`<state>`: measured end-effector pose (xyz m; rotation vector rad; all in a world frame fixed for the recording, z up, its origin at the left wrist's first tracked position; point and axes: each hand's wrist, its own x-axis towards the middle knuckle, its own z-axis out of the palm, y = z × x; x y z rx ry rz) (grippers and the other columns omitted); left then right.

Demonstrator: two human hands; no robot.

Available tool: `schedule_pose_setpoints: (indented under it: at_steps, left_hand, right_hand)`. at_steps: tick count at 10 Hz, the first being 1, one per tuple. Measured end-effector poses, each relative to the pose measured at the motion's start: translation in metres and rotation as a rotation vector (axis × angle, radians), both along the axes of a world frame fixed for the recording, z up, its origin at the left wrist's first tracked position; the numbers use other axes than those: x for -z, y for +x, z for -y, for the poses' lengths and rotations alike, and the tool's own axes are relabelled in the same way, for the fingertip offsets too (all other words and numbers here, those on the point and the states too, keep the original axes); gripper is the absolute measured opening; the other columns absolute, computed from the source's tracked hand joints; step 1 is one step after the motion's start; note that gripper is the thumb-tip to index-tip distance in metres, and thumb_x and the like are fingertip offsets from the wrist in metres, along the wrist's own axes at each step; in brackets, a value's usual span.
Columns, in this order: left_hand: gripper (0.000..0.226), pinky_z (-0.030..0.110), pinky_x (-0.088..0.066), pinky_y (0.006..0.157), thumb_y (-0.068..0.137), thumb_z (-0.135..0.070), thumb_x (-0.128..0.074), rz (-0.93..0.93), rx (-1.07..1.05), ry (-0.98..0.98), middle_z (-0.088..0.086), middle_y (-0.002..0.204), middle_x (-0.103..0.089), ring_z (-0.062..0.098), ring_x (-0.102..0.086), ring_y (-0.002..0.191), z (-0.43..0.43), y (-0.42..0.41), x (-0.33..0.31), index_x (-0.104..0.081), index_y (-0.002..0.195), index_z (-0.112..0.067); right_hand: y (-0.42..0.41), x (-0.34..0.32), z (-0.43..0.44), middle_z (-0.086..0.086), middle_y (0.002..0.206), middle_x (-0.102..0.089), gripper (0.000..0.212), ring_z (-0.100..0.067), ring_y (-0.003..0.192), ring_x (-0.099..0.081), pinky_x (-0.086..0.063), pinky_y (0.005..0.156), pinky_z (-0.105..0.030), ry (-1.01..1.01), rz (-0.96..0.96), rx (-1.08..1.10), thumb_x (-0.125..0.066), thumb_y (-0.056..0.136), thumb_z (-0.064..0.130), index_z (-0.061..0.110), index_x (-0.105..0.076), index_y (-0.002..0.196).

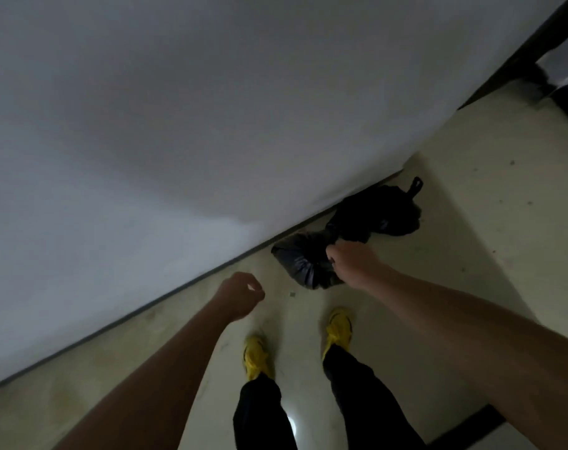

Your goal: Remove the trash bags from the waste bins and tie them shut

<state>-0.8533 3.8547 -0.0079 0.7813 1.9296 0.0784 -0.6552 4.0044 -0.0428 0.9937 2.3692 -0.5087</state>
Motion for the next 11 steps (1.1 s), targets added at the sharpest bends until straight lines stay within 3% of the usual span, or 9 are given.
schedule_pose_setpoints:
  at_steps: [1,3,4,5,6,7,8,10,11]
  left_hand:
    - [0.008,0.04,-0.056,0.087,0.085,-0.027,-0.064,0.035,-0.077,0.003,0.01,0.101,-0.068,0.028,-0.066,0.094,-0.025,0.011,0.044,-0.059,0.079,-0.025]
    - [0.013,0.041,-0.056,0.087,0.084,-0.026,-0.061,0.094,-0.147,-0.017,0.011,0.102,-0.069,0.029,-0.067,0.095,-0.054,0.023,0.126,-0.065,0.094,-0.019]
    - [0.006,0.037,-0.057,0.081,0.085,-0.021,-0.06,0.102,-0.206,-0.022,0.011,0.097,-0.069,0.028,-0.068,0.091,-0.059,0.023,0.165,-0.064,0.089,-0.019]
    - [0.006,0.027,-0.053,0.063,0.086,-0.015,-0.059,0.128,-0.276,-0.042,0.012,0.091,-0.069,0.026,-0.068,0.08,-0.058,0.025,0.202,-0.064,0.091,-0.014]
    - [0.009,0.023,-0.049,0.057,0.087,-0.011,-0.058,0.147,-0.312,-0.081,0.016,0.091,-0.069,0.026,-0.066,0.075,-0.052,0.027,0.233,-0.065,0.093,-0.01]
    - [0.014,0.032,-0.052,0.068,0.088,-0.012,-0.059,0.138,-0.302,-0.107,0.017,0.095,-0.069,0.032,-0.068,0.088,-0.046,0.029,0.268,-0.067,0.098,-0.006]
    - [0.016,0.033,-0.054,0.072,0.088,-0.012,-0.058,0.123,-0.296,-0.126,0.017,0.094,-0.07,0.032,-0.069,0.089,-0.041,0.032,0.288,-0.067,0.099,-0.005]
    - [0.018,0.035,-0.054,0.073,0.089,-0.014,-0.057,0.105,-0.247,-0.155,0.016,0.096,-0.07,0.033,-0.068,0.09,-0.03,0.038,0.298,-0.067,0.101,-0.005]
    - [0.017,0.041,-0.056,0.086,0.088,-0.016,-0.059,0.072,-0.183,-0.133,0.014,0.1,-0.069,0.032,-0.067,0.095,-0.033,0.041,0.281,-0.066,0.101,-0.008]
  right_hand:
    - [-0.016,0.04,-0.041,-0.015,0.11,-0.053,0.018,-0.03,0.081,-0.051,-0.036,0.067,-0.035,0.01,-0.011,-0.095,-0.044,0.095,0.003,0.007,-0.055,0.109]
    - [-0.04,0.112,-0.092,-0.016,0.113,-0.056,0.021,-0.035,0.103,-0.057,-0.046,0.083,-0.041,0.046,0.003,-0.208,-0.046,0.092,0.001,0.007,-0.061,0.104]
    - [-0.05,0.148,-0.103,-0.016,0.114,-0.055,0.017,-0.035,0.103,-0.056,-0.043,0.08,-0.037,0.06,-0.029,-0.265,-0.046,0.091,0.001,0.01,-0.06,0.092]
    - [-0.061,0.183,-0.101,-0.014,0.11,-0.054,0.02,-0.033,0.104,-0.051,-0.04,0.077,-0.036,0.061,-0.125,-0.278,-0.045,0.089,-0.001,0.014,-0.056,0.084]
    - [-0.057,0.221,-0.096,-0.012,0.11,-0.054,0.024,-0.032,0.105,-0.052,-0.045,0.081,-0.039,0.078,-0.166,-0.204,-0.045,0.089,-0.002,0.011,-0.064,0.094]
    - [-0.041,0.263,-0.095,-0.014,0.117,-0.054,0.025,-0.034,0.107,-0.054,-0.046,0.085,-0.039,0.054,-0.023,-0.078,-0.049,0.092,0.003,0.011,-0.063,0.11]
    - [-0.028,0.291,-0.091,-0.015,0.112,-0.059,0.022,-0.033,0.097,-0.059,-0.051,0.083,-0.042,0.013,0.025,0.004,-0.051,0.092,0.003,0.009,-0.063,0.11]
    - [-0.006,0.3,-0.075,-0.013,0.119,-0.055,0.027,-0.032,0.102,-0.055,-0.048,0.082,-0.039,-0.066,0.007,0.086,-0.049,0.097,0.011,0.013,-0.054,0.123]
    - [0.005,0.281,-0.068,-0.012,0.123,-0.051,0.035,-0.031,0.103,-0.055,-0.043,0.076,-0.036,-0.072,-0.032,0.13,-0.048,0.097,0.017,0.016,-0.047,0.132]
